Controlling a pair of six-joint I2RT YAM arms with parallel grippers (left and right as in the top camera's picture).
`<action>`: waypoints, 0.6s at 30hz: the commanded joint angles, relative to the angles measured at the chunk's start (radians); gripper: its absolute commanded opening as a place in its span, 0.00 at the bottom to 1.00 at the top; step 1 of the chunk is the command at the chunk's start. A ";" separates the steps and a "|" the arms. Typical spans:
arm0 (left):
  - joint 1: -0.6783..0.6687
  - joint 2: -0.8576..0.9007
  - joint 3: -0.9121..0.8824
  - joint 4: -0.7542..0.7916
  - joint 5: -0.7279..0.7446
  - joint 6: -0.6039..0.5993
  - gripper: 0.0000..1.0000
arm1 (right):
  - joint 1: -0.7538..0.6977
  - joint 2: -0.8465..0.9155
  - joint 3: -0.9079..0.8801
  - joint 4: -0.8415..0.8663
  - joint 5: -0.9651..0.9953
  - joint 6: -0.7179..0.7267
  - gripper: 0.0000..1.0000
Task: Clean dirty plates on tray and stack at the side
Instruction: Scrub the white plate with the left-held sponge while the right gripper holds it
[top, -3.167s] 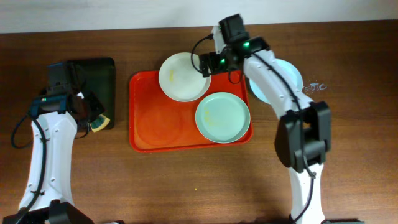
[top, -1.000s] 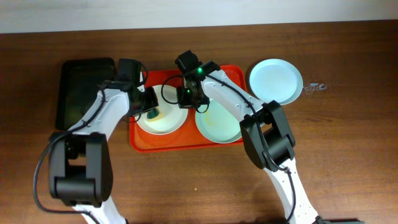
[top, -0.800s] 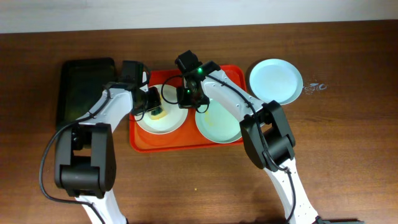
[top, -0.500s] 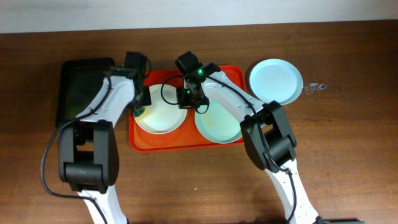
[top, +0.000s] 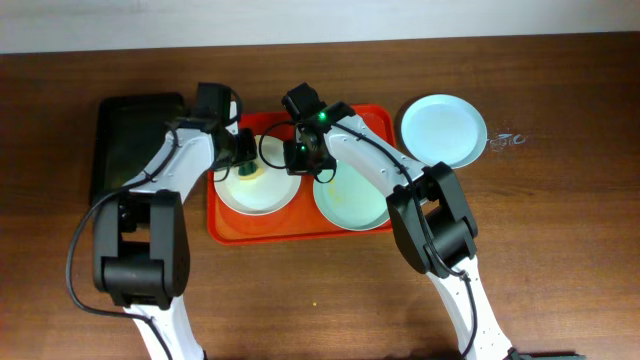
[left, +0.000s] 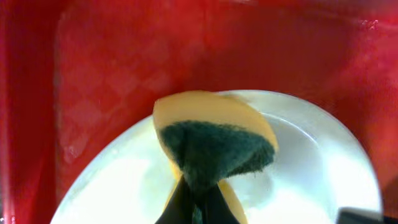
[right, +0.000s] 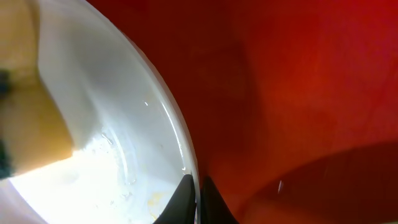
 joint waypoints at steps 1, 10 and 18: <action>0.004 0.040 -0.035 -0.038 -0.230 -0.009 0.00 | 0.014 0.060 -0.050 -0.013 0.072 -0.003 0.04; -0.009 -0.130 -0.030 -0.146 -0.557 -0.030 0.00 | 0.014 0.060 -0.050 -0.016 0.072 -0.003 0.04; -0.010 -0.263 -0.076 -0.174 -0.161 -0.107 0.00 | 0.014 0.060 -0.050 -0.016 0.072 -0.003 0.04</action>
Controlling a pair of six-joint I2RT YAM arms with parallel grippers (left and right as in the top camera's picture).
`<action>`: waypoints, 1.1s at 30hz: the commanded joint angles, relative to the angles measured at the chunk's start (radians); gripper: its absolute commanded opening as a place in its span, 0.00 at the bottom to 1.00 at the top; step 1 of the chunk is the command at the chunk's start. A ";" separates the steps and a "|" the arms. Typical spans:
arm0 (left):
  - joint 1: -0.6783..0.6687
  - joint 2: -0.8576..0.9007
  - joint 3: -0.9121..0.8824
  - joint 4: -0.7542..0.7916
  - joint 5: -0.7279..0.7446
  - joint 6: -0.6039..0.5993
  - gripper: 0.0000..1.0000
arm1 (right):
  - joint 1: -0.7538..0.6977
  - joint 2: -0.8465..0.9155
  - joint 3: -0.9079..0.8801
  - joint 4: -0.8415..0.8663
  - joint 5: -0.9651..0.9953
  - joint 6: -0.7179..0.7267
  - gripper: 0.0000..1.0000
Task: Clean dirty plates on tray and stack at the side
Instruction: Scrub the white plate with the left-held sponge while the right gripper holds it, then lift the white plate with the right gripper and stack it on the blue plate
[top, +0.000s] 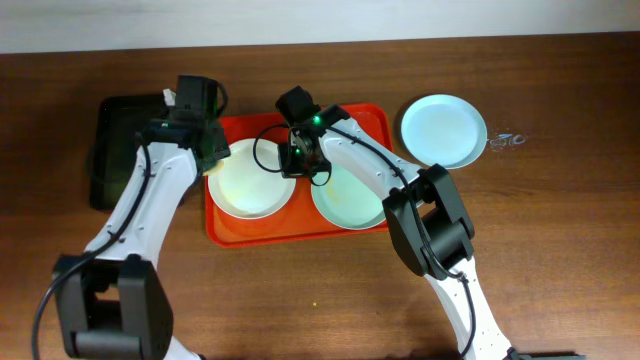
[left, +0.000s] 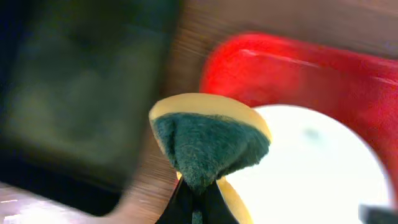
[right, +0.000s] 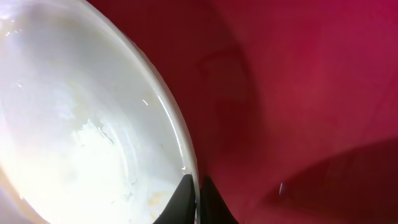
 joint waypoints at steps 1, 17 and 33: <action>0.000 0.046 -0.069 0.032 0.230 -0.023 0.00 | -0.003 0.060 -0.049 -0.026 0.074 -0.006 0.04; 0.019 0.063 -0.129 0.001 -0.257 -0.065 0.00 | -0.003 0.055 -0.047 -0.026 0.069 -0.040 0.04; 0.235 -0.214 -0.140 -0.066 -0.055 -0.114 0.00 | 0.261 -0.059 0.533 -0.555 1.259 -0.307 0.04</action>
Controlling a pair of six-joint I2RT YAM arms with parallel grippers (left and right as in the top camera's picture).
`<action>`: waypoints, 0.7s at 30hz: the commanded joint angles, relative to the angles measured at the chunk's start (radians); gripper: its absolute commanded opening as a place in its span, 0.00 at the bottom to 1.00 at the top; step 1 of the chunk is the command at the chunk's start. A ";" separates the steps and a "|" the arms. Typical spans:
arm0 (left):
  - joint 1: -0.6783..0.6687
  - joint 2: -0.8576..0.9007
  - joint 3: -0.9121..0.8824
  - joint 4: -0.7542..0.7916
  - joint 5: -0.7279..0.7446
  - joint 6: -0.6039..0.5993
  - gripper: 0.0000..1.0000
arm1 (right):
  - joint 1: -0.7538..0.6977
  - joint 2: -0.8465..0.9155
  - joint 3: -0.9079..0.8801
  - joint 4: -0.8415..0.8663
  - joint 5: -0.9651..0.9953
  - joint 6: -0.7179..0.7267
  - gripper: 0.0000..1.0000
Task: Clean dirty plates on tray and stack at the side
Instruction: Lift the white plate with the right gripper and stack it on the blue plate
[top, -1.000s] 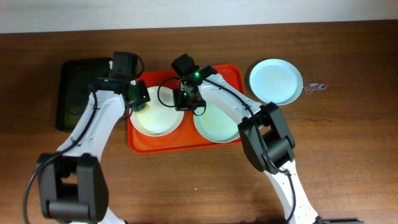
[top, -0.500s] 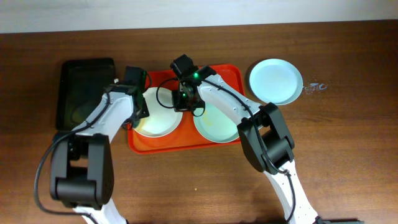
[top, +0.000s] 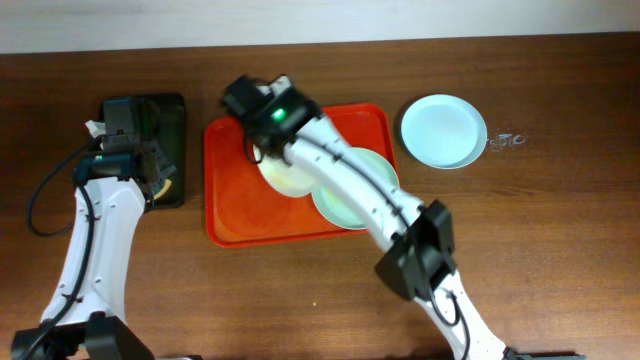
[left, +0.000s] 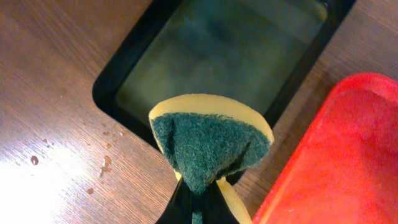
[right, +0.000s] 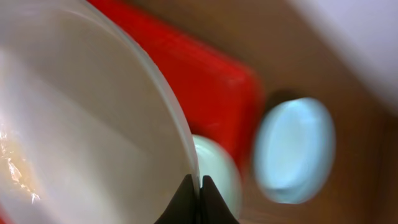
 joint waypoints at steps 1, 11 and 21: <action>0.029 -0.001 -0.008 -0.005 0.016 -0.050 0.00 | 0.110 -0.032 0.037 -0.010 0.503 -0.165 0.04; 0.051 -0.001 -0.008 -0.018 0.019 -0.069 0.00 | 0.200 -0.032 0.037 -0.009 0.894 -0.301 0.04; 0.051 -0.001 -0.008 -0.017 0.020 -0.069 0.00 | -0.170 -0.047 0.029 -0.050 -0.345 -0.060 0.04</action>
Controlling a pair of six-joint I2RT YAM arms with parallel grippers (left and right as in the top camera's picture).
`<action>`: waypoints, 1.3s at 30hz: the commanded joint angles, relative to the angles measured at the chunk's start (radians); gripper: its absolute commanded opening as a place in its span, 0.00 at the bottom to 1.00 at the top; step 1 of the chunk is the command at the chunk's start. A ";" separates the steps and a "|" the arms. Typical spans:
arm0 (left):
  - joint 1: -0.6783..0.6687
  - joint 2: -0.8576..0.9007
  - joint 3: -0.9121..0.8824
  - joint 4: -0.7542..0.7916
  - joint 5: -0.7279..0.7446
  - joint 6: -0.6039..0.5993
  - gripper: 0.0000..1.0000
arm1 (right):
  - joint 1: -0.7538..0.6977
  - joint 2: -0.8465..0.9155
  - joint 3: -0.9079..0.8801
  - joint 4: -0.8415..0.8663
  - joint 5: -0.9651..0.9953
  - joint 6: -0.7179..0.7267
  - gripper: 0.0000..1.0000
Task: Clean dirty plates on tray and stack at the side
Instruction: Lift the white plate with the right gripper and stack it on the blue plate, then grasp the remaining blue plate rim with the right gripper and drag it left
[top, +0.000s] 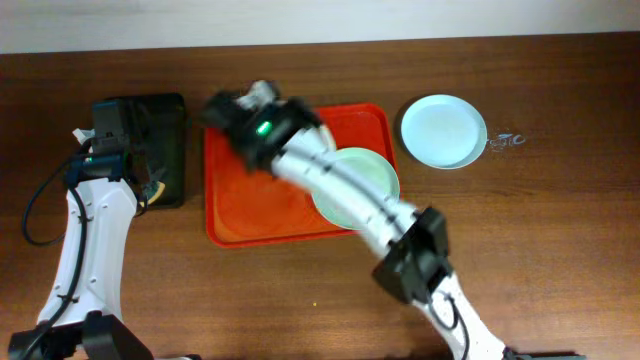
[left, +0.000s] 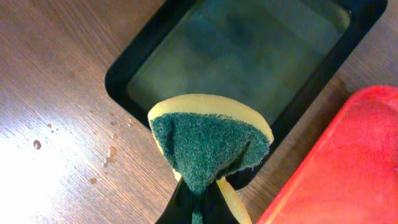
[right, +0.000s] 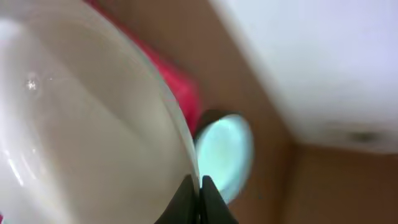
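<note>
My right gripper (right: 199, 194) is shut on the rim of a white plate (right: 93, 124), held tilted and raised above the red tray (top: 250, 215); in the overhead view that arm (top: 262, 128) is blurred over the tray's back left. A pale green plate (top: 362, 180) lies in the tray's right half. At the left, my left gripper (left: 199, 200) is shut on a yellow sponge with a green scouring face (left: 208, 144), over the near edge of the black tray (left: 249, 56).
A light blue plate (top: 443, 130) sits on the wooden table to the right of the red tray, also seen as the light blue plate (right: 224, 154) past the white plate's rim. Water drops spot the table (left: 68, 143) beside the black tray.
The right gripper has turned and shifted left with the white plate, its view now taking in the wall. The left gripper with the sponge has edged a little farther over the black tray.
The sponge in my left gripper was on the white plate in the tray while the right gripper pinched that plate's rim. Then the sponge was off the plate at the tray's left edge. Later it was by the black tray, and the plate was held above the tray, now tilted.
</note>
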 joint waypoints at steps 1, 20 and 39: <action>0.003 -0.001 -0.007 0.005 0.005 -0.013 0.00 | -0.230 -0.089 0.024 -0.014 -0.556 0.126 0.04; 0.003 0.001 -0.007 0.019 0.045 -0.012 0.00 | -1.005 -0.150 -0.475 0.238 -1.052 0.125 0.86; 0.003 0.005 -0.029 0.025 0.045 -0.013 0.00 | -0.581 -0.484 -0.848 0.285 -1.046 0.164 0.64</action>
